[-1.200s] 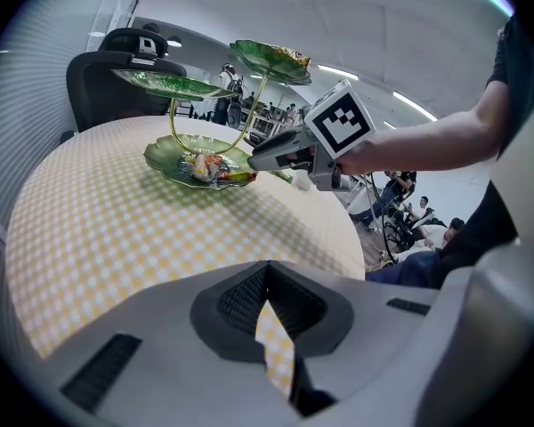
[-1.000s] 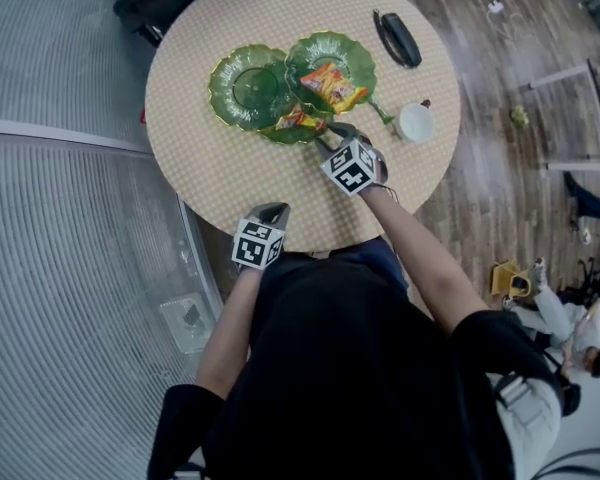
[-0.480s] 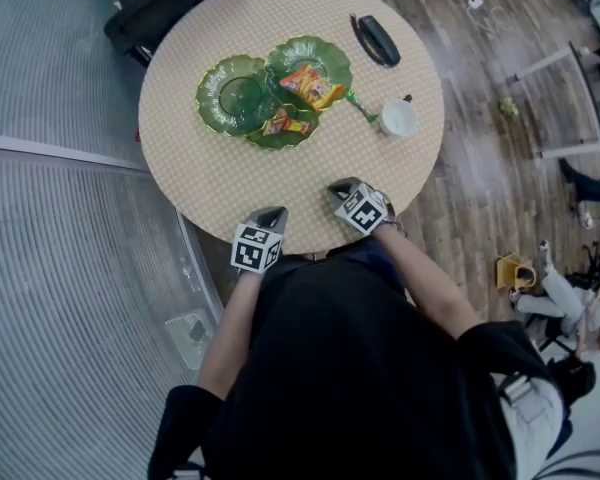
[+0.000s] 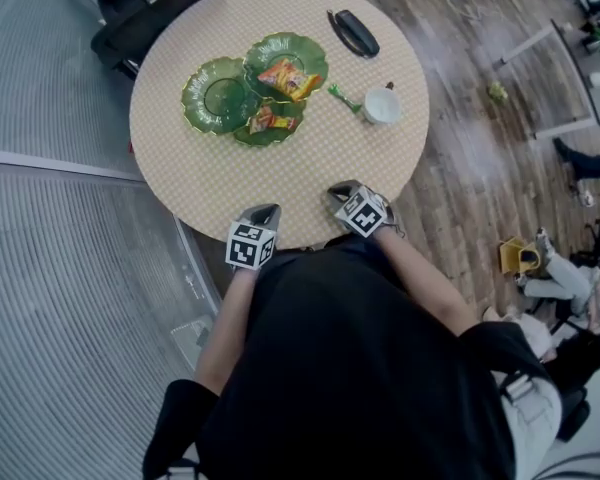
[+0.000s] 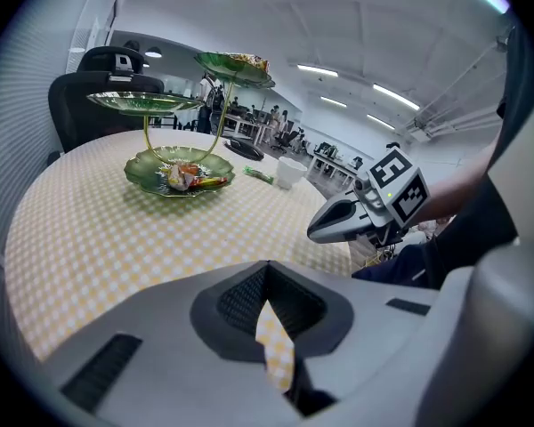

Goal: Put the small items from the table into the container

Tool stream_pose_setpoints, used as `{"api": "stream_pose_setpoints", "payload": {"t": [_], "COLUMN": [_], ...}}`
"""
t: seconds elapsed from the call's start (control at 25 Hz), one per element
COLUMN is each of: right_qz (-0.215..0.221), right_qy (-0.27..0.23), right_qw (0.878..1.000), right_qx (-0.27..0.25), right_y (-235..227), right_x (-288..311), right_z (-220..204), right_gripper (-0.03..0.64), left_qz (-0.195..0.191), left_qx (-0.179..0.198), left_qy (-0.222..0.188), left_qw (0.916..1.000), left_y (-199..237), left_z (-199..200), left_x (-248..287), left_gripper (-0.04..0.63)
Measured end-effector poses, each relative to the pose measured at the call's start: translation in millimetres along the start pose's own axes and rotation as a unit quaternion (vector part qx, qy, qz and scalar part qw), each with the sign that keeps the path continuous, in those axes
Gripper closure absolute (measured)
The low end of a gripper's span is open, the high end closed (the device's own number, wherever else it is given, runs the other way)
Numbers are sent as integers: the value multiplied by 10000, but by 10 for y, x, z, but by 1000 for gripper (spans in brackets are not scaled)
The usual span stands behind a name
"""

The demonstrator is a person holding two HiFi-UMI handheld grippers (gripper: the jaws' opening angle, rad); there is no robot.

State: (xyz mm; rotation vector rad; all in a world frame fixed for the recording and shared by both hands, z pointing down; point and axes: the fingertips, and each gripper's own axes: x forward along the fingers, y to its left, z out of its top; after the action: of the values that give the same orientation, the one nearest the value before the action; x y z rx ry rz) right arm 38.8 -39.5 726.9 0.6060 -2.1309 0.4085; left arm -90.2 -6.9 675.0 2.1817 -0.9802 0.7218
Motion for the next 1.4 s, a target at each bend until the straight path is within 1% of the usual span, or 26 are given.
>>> {"api": "stream_pose_setpoints", "payload": {"t": [0.16,0.48,0.72,0.88,1.0,1.12,1.24,1.32,1.4], "right_qz": [-33,-100,-102,-142,-163,-164,-65,-88,-171], "right_qy": [-58,17,92,119,173,314,536,586,720], "right_qw": [10000,9999,9999,9998,9997,9994,9985,9981,9957], "right_qx": [6,42,58,5,-44,0,78,-151,-550], "right_y": [39,14,-13,-99,-148,-283,-532,-763,-1058], "right_x": [0,-55,-68,-83,-103,-170,-272,-377,-480], "right_z": [16,-81,-132,-120,-135,-119,-24,170,362], "right_gripper": [588,588,588,588,588,588,586,586,584], "left_qz": [43,106,98,86,99,78,70,104,146], "left_qx": [92,127,-45,-57,-179,-249,-267,-366,-430], "left_qy": [-15,44,-17,-41,-90,-75,-84,-92,-98], "left_qw": [9999,9999,9999,9999,9997,9996,9996,9992,9989], "left_y": [36,27,22,9,-6,-37,-43,-18,-7], "left_z": [15,-38,-53,-20,-27,-33,-25,-35,-50], "left_x": [-43,-60,-43,-13,-11,-8,-12,-34,-58], "left_gripper": [592,592,592,592,592,592,592,592,592]}}
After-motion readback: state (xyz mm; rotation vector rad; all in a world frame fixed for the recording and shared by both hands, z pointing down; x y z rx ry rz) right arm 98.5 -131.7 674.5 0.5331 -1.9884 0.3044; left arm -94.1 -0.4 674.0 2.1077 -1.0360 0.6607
